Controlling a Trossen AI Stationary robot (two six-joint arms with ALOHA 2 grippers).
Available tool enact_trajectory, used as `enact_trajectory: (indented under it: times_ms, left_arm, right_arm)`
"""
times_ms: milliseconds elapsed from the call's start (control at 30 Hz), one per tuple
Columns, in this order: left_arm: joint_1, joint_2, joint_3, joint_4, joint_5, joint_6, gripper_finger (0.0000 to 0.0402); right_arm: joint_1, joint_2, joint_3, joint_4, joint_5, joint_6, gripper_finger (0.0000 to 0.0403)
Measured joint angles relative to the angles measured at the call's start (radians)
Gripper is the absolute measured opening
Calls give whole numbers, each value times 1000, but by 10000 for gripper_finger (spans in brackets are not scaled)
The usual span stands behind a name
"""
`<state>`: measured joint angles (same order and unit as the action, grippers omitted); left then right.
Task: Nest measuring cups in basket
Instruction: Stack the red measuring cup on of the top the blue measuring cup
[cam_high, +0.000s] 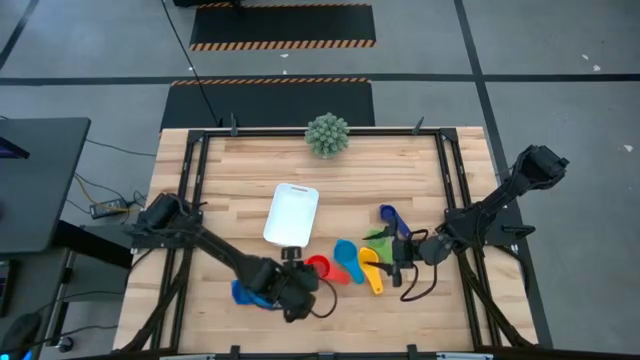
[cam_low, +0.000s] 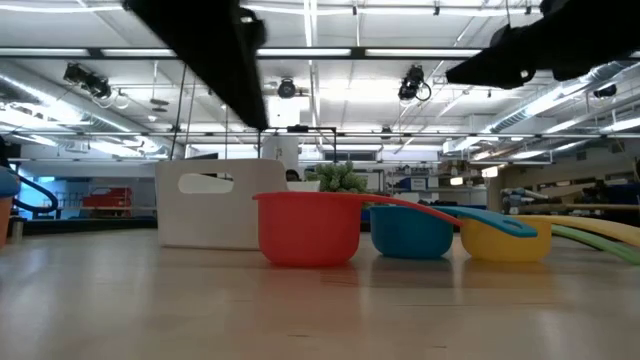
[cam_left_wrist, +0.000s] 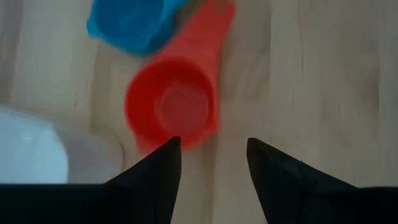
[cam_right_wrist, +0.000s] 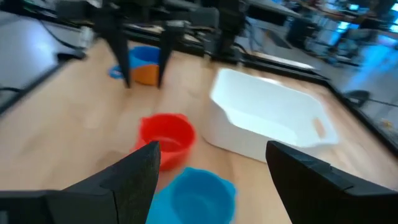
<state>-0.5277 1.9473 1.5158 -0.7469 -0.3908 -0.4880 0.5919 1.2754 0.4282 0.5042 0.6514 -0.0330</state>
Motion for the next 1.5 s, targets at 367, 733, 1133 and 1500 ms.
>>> enact_trajectory:
  times_ms: [367,733,1133,1500]
  left_arm:
    - [58,76,-2,120,21,62,189]
    - [66,151,-1,129,62,68,160]
    - [63,151,29,84,131,128,16]
    - [-63,151,344,-399,138,90,15]
  right_arm:
    - [37,-128,0,-171,56,38,299]
    - [55,-135,0,-162,56,42,299]
    - [55,-128,0,-162,54,52,299]
    - [55,-128,0,-161,53,62,299]
